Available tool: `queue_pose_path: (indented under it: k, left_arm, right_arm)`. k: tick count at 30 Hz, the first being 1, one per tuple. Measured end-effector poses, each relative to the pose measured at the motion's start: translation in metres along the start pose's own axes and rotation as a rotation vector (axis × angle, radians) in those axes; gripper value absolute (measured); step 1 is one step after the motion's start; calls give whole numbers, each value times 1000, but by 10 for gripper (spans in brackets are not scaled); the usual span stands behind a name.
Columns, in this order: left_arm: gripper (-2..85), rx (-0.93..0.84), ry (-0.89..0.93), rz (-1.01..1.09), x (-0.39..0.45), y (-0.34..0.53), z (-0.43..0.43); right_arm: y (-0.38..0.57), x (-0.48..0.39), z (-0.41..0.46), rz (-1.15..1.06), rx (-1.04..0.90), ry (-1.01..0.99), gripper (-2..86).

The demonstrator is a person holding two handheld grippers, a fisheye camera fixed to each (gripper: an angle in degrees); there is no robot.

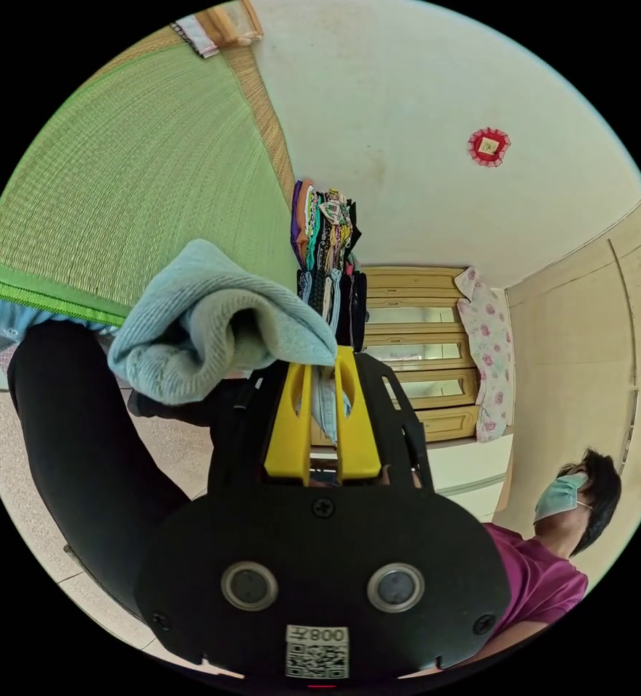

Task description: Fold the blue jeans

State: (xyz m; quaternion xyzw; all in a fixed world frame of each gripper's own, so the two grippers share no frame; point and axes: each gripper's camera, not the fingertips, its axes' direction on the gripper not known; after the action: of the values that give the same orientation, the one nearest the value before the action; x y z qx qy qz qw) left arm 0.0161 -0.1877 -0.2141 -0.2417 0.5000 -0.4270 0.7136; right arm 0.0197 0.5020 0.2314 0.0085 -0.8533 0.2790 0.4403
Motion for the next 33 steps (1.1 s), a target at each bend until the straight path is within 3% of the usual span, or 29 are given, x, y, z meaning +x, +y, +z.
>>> queue_pose_path:
  k: [9,14,20,26,30,33]
  left_arm:
    - [59,-5,1,36,14,-89,124]
    - [51,-24,5,101,39,-187,228]
    - [54,-63,89,245,118,-324,409]
    - [55,-179,249,498,256,-413,633]
    - [59,-318,249,612,295,-429,798]
    - [61,-446,180,573,260,-423,909]
  right_arm:
    - [-68,-23,-48,-92,-4,-31,44]
    - [-176,-59,-97,-177,16,-47,40]
    - [-295,-178,-207,-389,155,23,36]
    - [-328,-314,-373,-593,385,95,35]
    - [-311,-325,-462,-587,533,165,39]
    - [-290,-262,-514,-440,622,177,40]
